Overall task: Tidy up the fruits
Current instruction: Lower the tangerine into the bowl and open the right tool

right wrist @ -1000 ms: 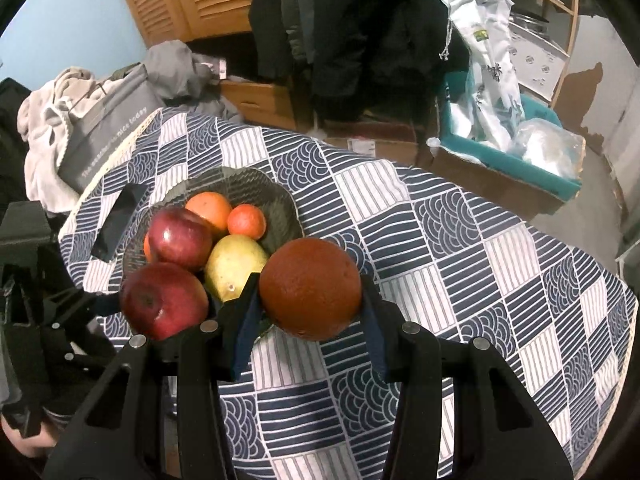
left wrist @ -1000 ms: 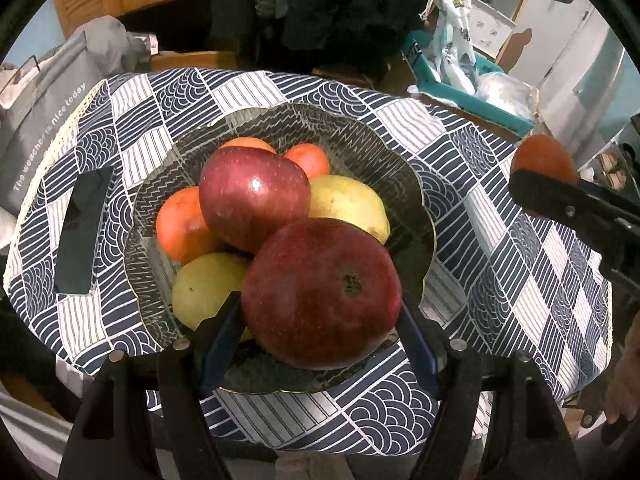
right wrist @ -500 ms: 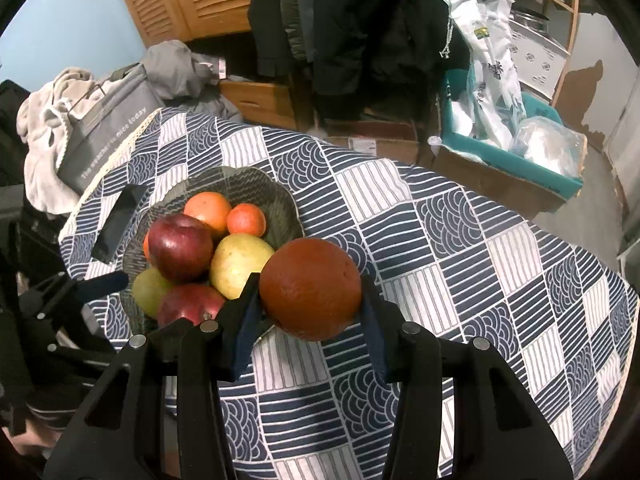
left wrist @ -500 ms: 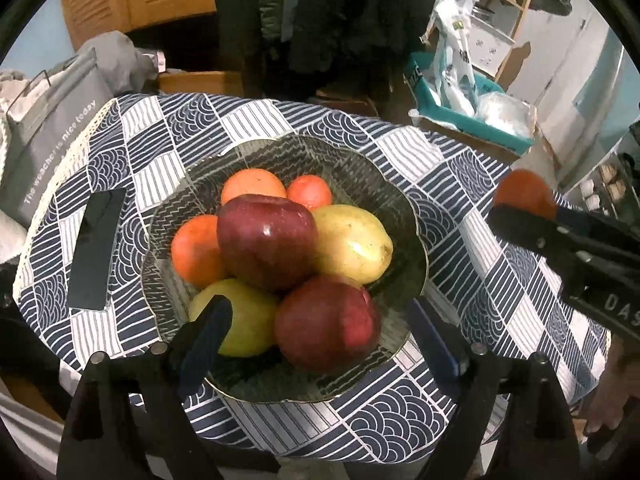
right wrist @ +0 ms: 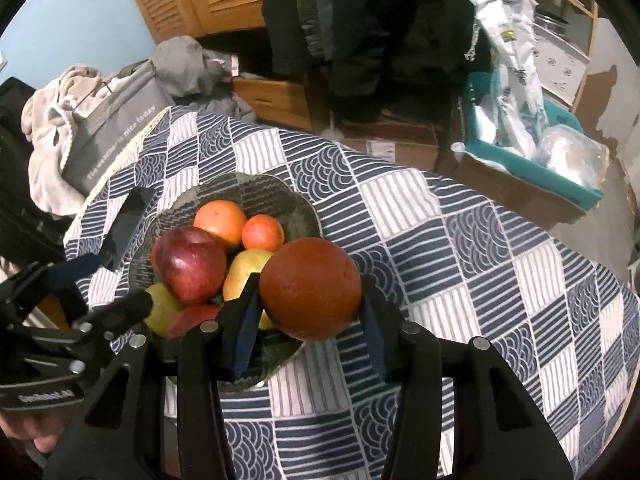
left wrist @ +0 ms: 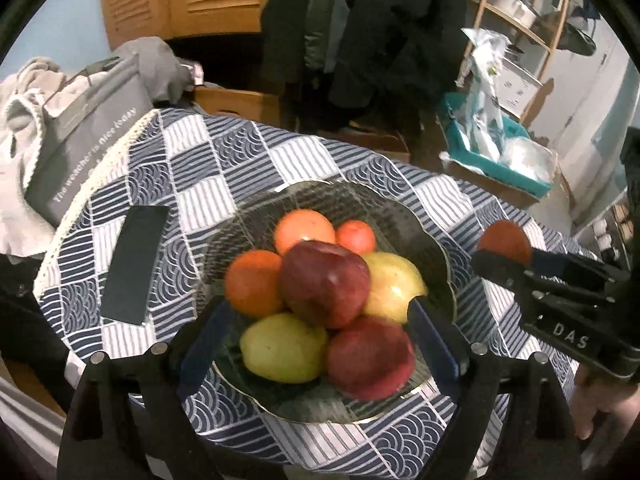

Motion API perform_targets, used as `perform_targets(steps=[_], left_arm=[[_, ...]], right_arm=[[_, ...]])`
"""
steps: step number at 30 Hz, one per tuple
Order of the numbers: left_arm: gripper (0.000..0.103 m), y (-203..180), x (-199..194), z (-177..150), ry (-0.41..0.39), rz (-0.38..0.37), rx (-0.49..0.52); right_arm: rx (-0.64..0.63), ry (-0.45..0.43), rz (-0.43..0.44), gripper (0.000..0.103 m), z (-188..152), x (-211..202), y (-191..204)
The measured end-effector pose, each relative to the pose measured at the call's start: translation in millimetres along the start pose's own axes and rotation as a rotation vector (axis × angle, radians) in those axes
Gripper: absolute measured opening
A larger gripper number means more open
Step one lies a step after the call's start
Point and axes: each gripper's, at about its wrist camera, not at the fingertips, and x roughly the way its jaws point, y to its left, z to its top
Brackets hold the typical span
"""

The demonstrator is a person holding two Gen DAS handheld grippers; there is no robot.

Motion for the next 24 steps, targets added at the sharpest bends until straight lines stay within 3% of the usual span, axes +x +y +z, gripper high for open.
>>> perform_targets(steps=[17, 24], left_arm=[[0.090, 20.4, -4.1, 13.9, -0.044, 0.074, -0.039], [0.090, 31.8, -4.0, 13.3, -0.034, 0.059, -0.087]], right_arm=[[-0.078, 0.059, 0.032, 0.047, 24.8, 55.0, 27.5], [-0.071, 0.070, 0.038, 0.047, 25.2, 61.3, 27.8]])
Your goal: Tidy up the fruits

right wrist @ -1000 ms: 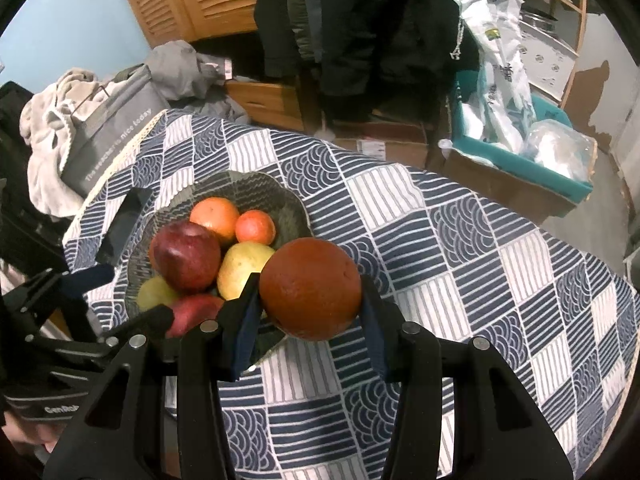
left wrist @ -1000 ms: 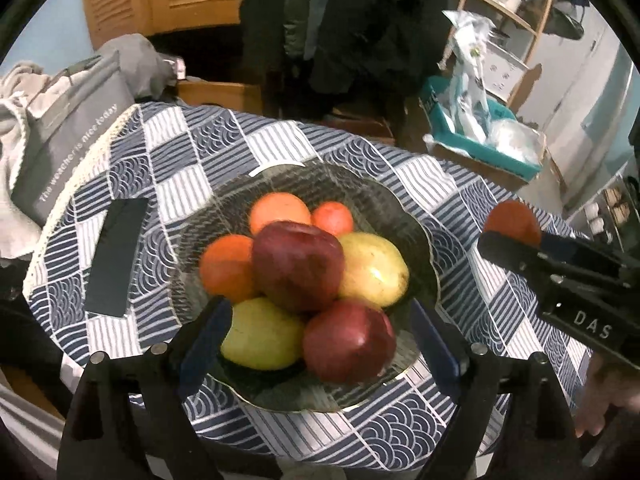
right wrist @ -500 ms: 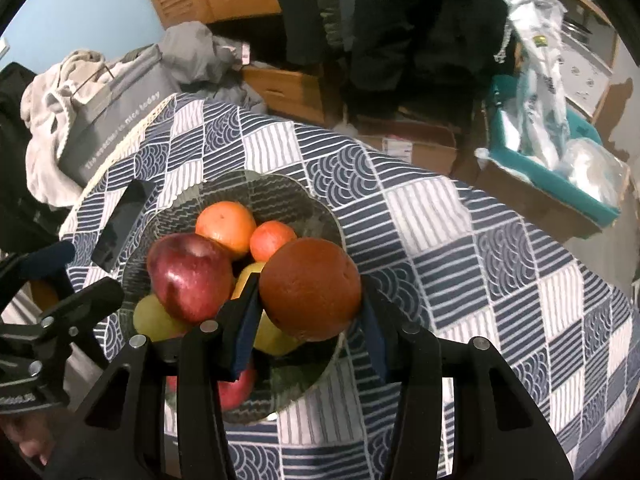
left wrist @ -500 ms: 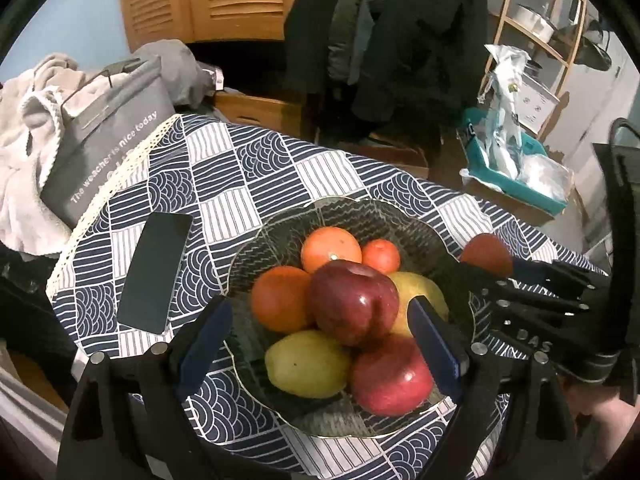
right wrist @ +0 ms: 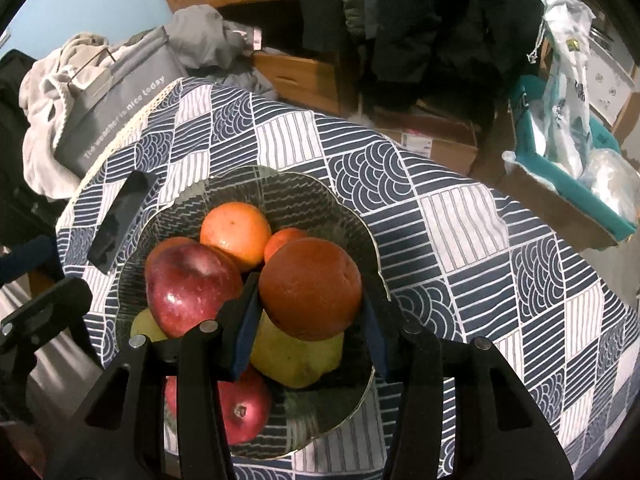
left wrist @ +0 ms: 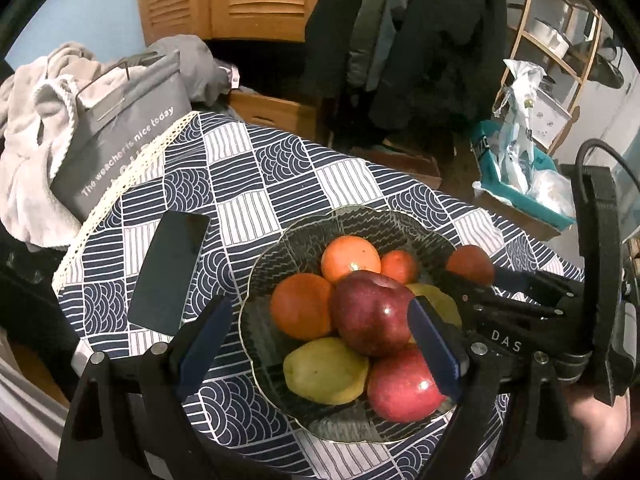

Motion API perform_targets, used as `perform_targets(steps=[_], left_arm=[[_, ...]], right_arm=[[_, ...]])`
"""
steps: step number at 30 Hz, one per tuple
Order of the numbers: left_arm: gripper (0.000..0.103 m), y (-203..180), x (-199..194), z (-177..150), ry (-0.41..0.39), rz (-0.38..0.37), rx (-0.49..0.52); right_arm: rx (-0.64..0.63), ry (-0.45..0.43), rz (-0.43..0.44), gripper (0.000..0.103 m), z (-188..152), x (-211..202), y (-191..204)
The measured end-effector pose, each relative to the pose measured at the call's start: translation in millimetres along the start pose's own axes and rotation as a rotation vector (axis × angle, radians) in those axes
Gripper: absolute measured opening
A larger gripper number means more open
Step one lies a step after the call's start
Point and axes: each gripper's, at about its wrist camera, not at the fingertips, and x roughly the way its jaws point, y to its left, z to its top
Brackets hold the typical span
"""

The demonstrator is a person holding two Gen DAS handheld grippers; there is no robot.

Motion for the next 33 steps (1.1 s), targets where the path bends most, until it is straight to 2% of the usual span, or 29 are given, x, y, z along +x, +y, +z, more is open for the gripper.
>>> perform_targets(steps=[1, 4, 5, 14, 33], left_arm=[[0.090, -0.2, -1.1, 0.4, -0.004, 0.000, 0.001], [0.090, -1.9, -4.5, 1.0, -0.013, 0.001, 0.009], [0.090, -2.1, -5.4, 1.2, -0.013, -0.002, 0.009], [0.090, -4.6, -22.1, 3.6, -0.036, -0.018, 0.011], [0.090, -32.8, -97.6, 13.4, -0.179, -0.077, 0.093]], right_arm=[[0.002, 0.000, 0.001, 0.047, 0.4, 0.3, -0.3], [0.005, -0.018, 0.003, 0.062, 0.0, -3.7, -1.2], [0.006, -0.027, 0.007, 0.063, 0.2, -6.2, -1.4], [0.012, -0.062, -0.019, 0.063, 0.5, -34.0, -5.1], [0.078, -0.243, -0.137, 0.065, -11.6, -152.0, -18.7]])
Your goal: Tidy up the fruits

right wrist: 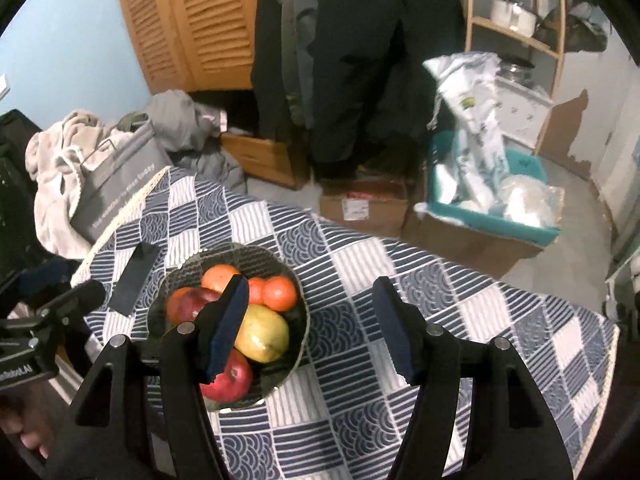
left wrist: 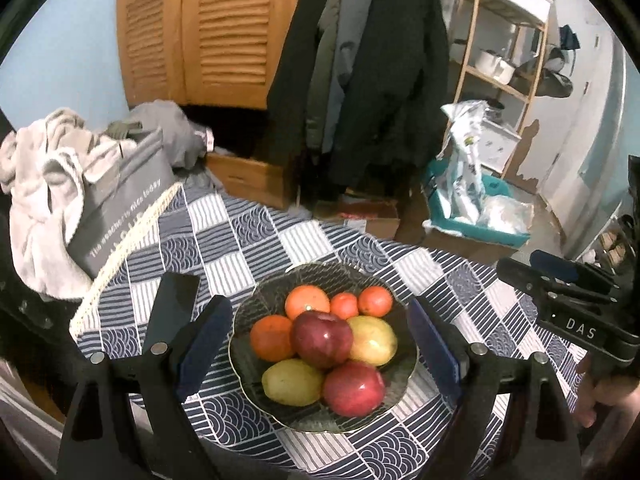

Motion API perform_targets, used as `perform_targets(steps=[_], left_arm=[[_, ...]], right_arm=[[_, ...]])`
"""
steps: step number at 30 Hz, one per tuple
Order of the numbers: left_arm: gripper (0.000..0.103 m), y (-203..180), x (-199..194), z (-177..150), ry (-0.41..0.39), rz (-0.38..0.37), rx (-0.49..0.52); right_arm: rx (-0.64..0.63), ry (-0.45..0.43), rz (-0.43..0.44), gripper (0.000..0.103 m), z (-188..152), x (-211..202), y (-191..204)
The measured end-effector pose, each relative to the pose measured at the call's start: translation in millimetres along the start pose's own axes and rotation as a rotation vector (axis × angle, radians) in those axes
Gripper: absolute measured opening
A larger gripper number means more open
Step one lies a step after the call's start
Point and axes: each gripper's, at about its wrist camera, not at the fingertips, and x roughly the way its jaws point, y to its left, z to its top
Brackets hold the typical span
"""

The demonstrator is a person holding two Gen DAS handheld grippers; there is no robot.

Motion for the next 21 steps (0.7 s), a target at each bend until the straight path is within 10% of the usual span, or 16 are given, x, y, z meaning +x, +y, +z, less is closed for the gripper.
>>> perform_targets(steps=[21], left_arm=[[0.102, -37.0, -62.5, 9.5, -0.145, 0.005, 0.104]], right_arm=[[0.027, -0.160, -0.145, 0.079, -6.6, -101.6, -16.9]])
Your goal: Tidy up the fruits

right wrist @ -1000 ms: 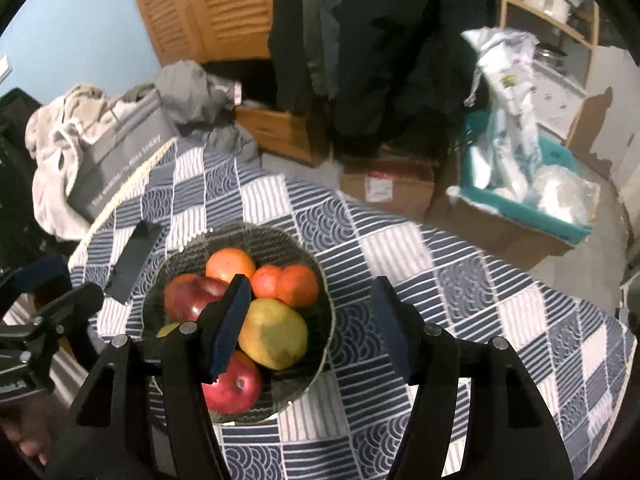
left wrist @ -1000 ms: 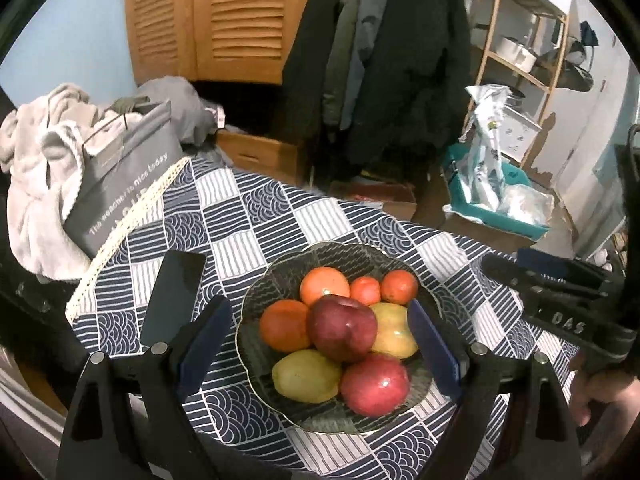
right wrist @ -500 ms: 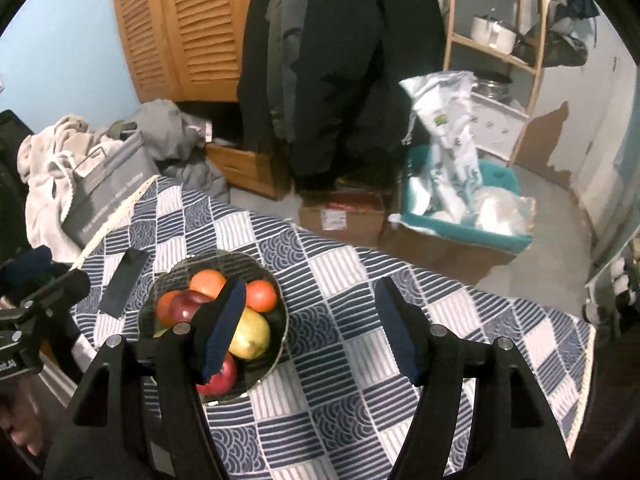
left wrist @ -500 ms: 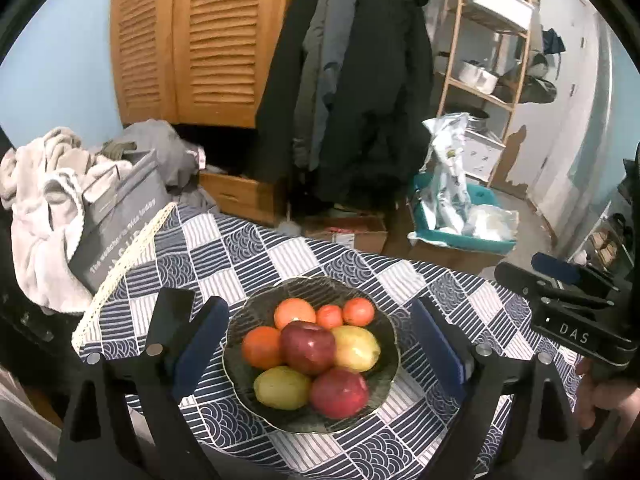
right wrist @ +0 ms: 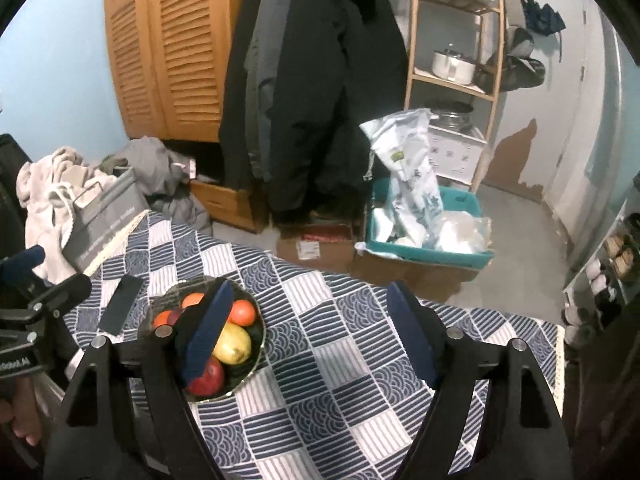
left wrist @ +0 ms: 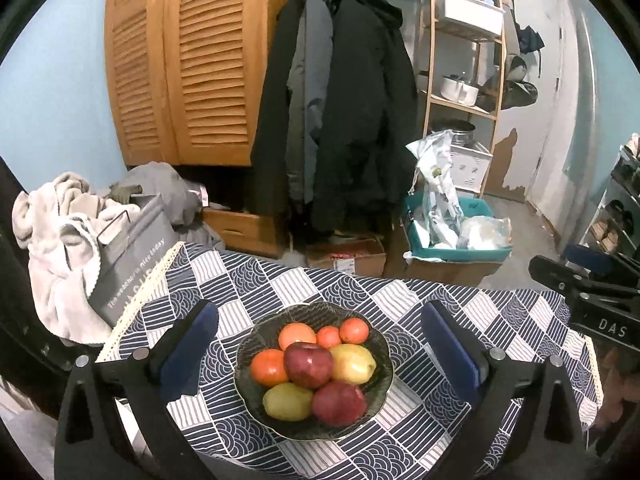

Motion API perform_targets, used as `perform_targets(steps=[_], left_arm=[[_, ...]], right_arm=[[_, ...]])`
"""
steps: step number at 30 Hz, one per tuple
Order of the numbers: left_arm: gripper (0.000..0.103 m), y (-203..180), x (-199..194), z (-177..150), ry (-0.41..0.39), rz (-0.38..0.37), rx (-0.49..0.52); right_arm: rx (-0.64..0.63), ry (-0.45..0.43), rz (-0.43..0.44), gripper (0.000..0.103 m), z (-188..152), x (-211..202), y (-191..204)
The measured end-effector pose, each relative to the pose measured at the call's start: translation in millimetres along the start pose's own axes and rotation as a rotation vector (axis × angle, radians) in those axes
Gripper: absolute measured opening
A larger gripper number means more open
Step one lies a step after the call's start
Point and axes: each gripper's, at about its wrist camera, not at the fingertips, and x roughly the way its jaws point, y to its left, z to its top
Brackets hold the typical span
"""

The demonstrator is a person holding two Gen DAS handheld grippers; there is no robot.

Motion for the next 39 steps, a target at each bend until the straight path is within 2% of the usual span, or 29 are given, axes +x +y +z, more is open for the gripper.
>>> perform_targets(steps=[15, 39], left_arm=[[0.102, -15.9, -23.4, 7.0, -0.061, -0.016, 0.034], [0.102, -18.8, -27.0, 10.1, -0.080, 0.011, 0.055]], right_arm=[[0.019, -0.055, -0.054, 0.079, -8.0, -28.8, -22.8], [0.019, -0.053, -0.070, 0.079, -8.3, -25.9, -31.3]])
